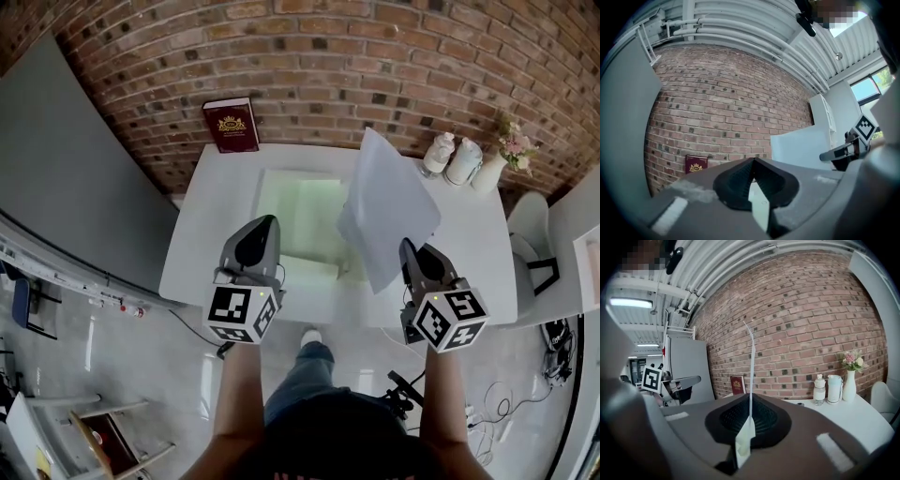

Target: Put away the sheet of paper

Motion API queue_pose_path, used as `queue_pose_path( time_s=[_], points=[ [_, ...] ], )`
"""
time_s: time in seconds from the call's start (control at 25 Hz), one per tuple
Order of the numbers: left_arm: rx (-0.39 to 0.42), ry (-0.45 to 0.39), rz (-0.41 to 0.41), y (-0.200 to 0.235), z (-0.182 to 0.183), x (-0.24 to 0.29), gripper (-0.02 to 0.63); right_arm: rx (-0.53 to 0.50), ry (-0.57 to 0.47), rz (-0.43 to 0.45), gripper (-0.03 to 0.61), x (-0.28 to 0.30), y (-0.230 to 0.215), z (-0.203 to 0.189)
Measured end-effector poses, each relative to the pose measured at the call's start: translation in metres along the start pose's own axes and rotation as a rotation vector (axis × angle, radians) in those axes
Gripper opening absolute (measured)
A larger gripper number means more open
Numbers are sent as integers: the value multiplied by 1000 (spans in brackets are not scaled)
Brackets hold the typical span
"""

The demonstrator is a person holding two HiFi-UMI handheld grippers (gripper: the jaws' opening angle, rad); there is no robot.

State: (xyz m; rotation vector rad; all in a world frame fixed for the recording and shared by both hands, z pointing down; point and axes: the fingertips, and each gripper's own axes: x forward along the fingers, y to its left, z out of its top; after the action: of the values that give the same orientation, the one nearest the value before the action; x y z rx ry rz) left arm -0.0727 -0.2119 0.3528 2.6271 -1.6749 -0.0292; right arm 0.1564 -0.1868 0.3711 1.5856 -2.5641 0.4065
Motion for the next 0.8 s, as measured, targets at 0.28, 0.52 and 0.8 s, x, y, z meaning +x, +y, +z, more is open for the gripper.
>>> queue_pose_path(
  time_s=[0.28,0.52,0.8],
  points=[
    [6,35,-49,26,-11,45,-3,48,66,12,3,40,-19,2],
    [-2,44,-58,45,-15,66,-3,43,113,-11,3,58,-33,8],
    [-5,58,-61,53,-21,73,-3,33,203,13,3,72,-39,13]
  ],
)
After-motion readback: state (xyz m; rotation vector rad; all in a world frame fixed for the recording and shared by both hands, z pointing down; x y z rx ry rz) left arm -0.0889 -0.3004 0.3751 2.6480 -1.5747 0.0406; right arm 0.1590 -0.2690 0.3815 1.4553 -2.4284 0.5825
